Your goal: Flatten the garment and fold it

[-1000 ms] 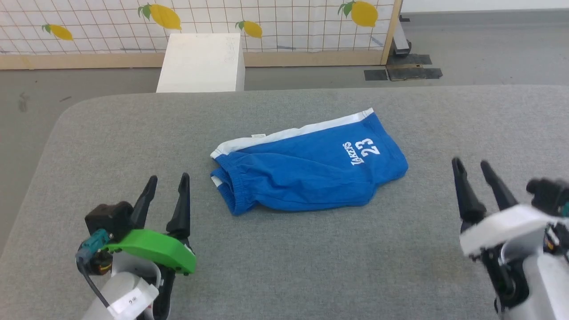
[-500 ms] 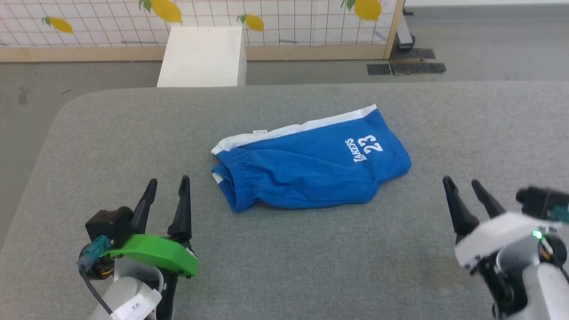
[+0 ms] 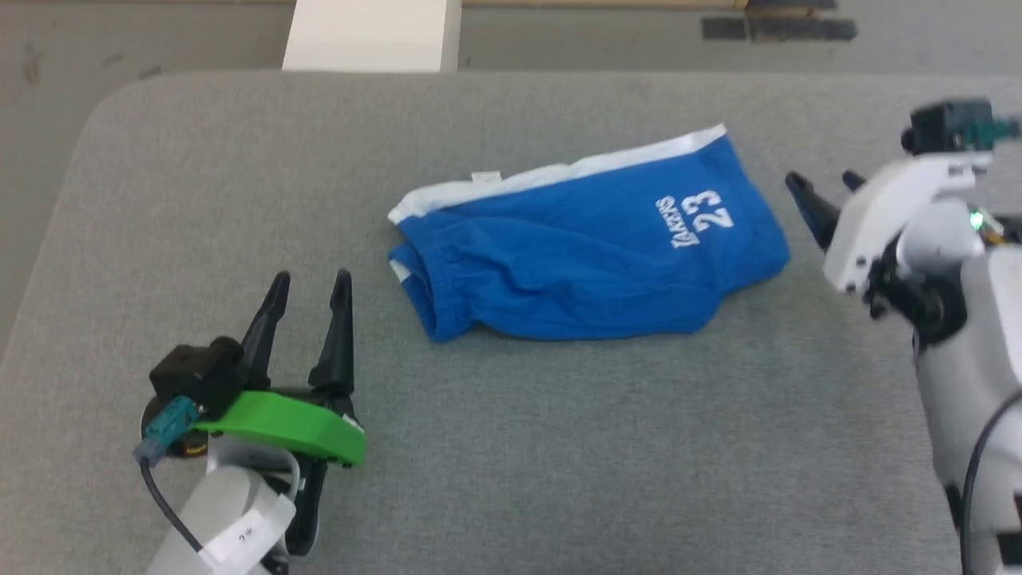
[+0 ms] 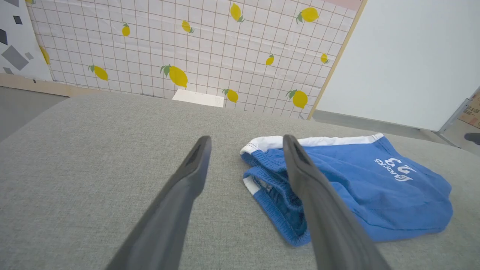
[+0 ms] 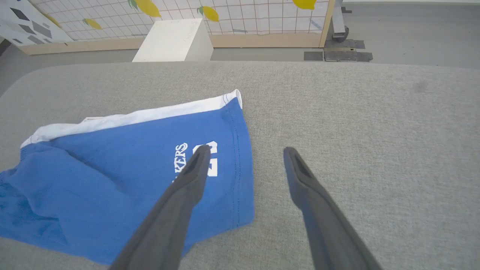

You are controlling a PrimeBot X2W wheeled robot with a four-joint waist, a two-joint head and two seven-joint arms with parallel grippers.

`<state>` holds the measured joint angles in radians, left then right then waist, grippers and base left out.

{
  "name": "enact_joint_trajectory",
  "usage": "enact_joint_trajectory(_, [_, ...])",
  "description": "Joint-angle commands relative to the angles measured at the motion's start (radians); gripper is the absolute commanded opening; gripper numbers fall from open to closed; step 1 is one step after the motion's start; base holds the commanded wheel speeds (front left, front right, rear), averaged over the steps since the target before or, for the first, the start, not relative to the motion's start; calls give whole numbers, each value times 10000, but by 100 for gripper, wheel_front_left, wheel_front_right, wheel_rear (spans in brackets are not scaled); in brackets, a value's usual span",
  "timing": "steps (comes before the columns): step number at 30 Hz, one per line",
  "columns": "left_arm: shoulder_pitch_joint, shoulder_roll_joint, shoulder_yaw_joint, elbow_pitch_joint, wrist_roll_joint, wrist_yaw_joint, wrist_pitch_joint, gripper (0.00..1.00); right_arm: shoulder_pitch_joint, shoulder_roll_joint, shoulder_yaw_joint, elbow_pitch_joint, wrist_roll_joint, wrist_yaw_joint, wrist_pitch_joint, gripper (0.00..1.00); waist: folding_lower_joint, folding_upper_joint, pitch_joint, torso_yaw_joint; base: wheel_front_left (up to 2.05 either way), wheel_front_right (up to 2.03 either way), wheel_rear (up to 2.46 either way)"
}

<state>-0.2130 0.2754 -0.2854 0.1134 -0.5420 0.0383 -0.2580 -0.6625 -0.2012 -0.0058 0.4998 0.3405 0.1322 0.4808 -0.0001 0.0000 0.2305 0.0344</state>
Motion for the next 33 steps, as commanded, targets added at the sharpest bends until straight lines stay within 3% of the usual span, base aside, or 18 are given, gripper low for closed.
enact_joint_trajectory(1, [-247,-79,39,-68,84,-66,-37,100,-461,0,44,312,-163,-15,351,100,1,0,834,472,0,0,0])
enact_joint_trajectory(10, [-683,-268,142,-257,316,-248,-37,100,-2106,189,-17,1965,-1513,-15,2159,100,1,0,1776,871,0,0,0])
enact_joint_trajectory(20, [-714,-422,351,-210,521,-397,-37,100,-2174,501,670,2765,-1558,-15,3168,100,1,0,1878,773,0,0,0])
enact_joint_trajectory(21, [-706,-442,359,-201,536,-409,-37,100,-2155,491,714,2799,-1502,-15,3263,93,1,0,1861,763,0,0,0])
enact_joint_trajectory(22, [-692,-460,366,-184,552,-422,-37,100,-2141,468,728,2814,-1444,-15,3322,29,1,0,1838,753,0,0,0])
enact_joint_trajectory(23, [-687,-471,374,-170,564,-433,-37,100,-2135,443,747,2795,-1417,-15,3318,11,1,0,1822,743,0,0,0])
enact_joint_trajectory(24, [-685,-485,385,-150,571,-450,-37,100,-2129,400,766,2770,-1380,-15,3316,0,1,0,1801,735,0,0,0])
enact_joint_trajectory(33, [-558,-545,522,12,621,-536,-38,100,-2183,199,536,2405,-989,-15,2752,0,1,0,1338,461,0,0,0])
